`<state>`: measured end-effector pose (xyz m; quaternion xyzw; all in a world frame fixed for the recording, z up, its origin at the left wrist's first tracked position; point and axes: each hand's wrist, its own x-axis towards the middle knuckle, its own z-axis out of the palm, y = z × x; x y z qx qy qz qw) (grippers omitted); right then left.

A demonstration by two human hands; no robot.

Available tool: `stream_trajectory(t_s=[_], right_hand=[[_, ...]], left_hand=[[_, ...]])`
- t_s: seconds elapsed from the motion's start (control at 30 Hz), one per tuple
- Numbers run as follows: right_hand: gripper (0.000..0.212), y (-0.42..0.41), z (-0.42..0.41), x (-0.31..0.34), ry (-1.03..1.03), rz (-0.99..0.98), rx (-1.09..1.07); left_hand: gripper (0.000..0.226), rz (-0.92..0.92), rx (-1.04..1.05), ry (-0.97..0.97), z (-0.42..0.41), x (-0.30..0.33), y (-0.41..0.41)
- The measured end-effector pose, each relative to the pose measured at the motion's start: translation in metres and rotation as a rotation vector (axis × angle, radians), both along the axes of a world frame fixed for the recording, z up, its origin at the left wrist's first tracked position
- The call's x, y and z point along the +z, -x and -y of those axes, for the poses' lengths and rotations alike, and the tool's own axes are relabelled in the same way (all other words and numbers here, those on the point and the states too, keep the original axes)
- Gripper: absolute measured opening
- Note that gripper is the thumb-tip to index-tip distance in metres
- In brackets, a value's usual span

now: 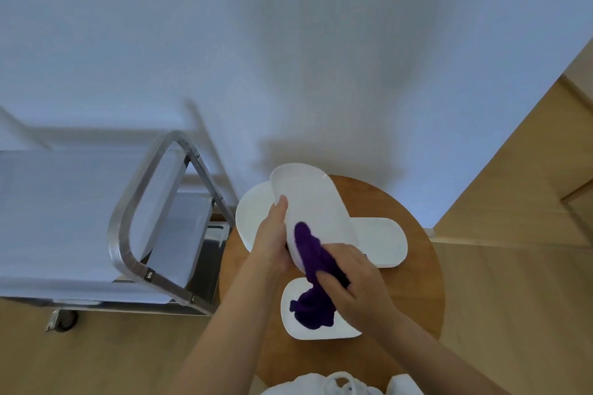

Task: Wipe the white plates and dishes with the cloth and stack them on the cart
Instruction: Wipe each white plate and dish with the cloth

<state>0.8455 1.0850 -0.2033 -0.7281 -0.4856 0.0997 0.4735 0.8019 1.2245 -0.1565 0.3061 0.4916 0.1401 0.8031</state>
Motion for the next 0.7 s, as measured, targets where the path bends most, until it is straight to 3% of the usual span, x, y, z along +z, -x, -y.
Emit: stream_trajectory(t_s=[0.13,0.27,0.4,0.7], right_hand=[[0.03,-0.015,-0.004,-0.005,0.105,-0.26,-0.137],[0.042,-0.039,-0.023,-0.003,0.212,-0.04,-0.391],[0.033,-0.057,-0.049,0.01,0.215,-0.013,-0.522],[0.033,-0.015,-0.072,0.027,0.081,0.114,-0.213]], left_hand=[[0.053,-0.068,-0.192,-0.297,0.003,0.001,0.005],[0.047,0.027,-0.371,-0.511,0.017,0.001,0.012],[0.033,0.099,-0.4,-0.477,0.028,0.002,0.014],[0.042,0.053,-0.33,-0.591,0.014,-0.003,0.019]])
